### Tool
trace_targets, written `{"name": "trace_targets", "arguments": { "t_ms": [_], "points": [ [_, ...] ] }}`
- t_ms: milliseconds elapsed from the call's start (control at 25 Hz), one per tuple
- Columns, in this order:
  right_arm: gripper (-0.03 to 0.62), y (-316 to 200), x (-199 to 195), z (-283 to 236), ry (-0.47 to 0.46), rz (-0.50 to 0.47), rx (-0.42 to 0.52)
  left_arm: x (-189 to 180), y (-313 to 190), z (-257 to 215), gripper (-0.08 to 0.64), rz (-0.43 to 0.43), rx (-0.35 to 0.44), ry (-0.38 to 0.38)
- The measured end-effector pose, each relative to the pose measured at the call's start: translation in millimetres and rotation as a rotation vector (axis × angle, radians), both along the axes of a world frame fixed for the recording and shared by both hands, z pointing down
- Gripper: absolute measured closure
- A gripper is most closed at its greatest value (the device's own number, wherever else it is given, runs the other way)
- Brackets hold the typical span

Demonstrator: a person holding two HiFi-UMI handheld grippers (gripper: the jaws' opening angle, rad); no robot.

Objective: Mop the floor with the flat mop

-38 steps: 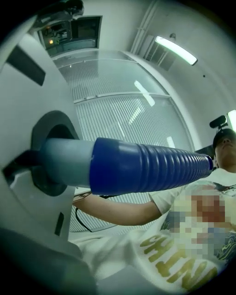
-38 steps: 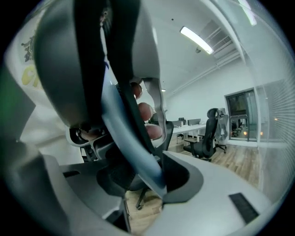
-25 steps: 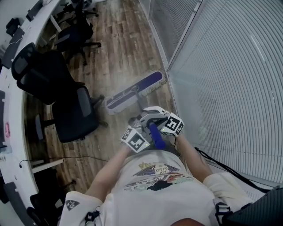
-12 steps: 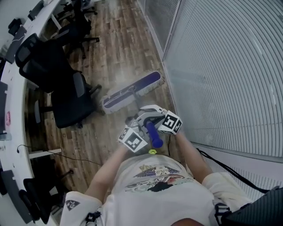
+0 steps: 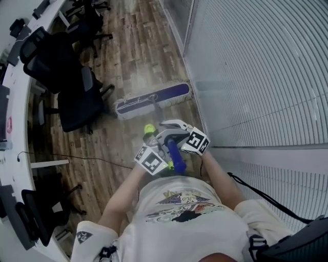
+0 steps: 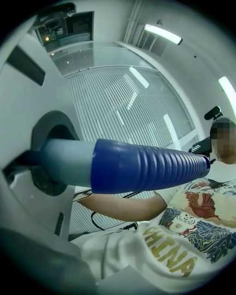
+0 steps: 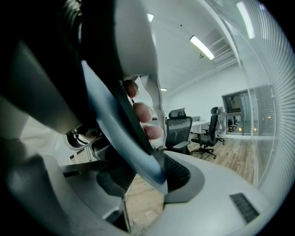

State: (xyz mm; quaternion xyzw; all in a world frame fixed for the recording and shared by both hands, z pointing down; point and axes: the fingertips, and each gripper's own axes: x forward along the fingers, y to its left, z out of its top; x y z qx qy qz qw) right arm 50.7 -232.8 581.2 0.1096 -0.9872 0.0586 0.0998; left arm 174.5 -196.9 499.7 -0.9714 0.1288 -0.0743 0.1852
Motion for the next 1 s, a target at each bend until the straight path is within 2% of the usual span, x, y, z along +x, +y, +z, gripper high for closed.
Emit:
{"name": "trace_targets", "arguments": {
  "t_ms": [240,560,760,1000],
  "points": [
    [0.431,17,-3,2,-0.019,0.036,-0.010,-4,20,6,0.565,0.018,-0.002,-0.024],
    [0.433,-1,-6,1,-0.031,0.017,0.006,-4,5,6,0.565,0.056,0.002,-0.025],
    [0.433,-30,-18,-5,-0.062,-0.011,0.012,-17,-26,-1,0.566,0.051,0.006,-0.009],
    [0.433,-79,-14,4,-0.042,-0.014,0.006,-11,-76,11,0.566,0.043,0.020,-0.032]
  ]
}}
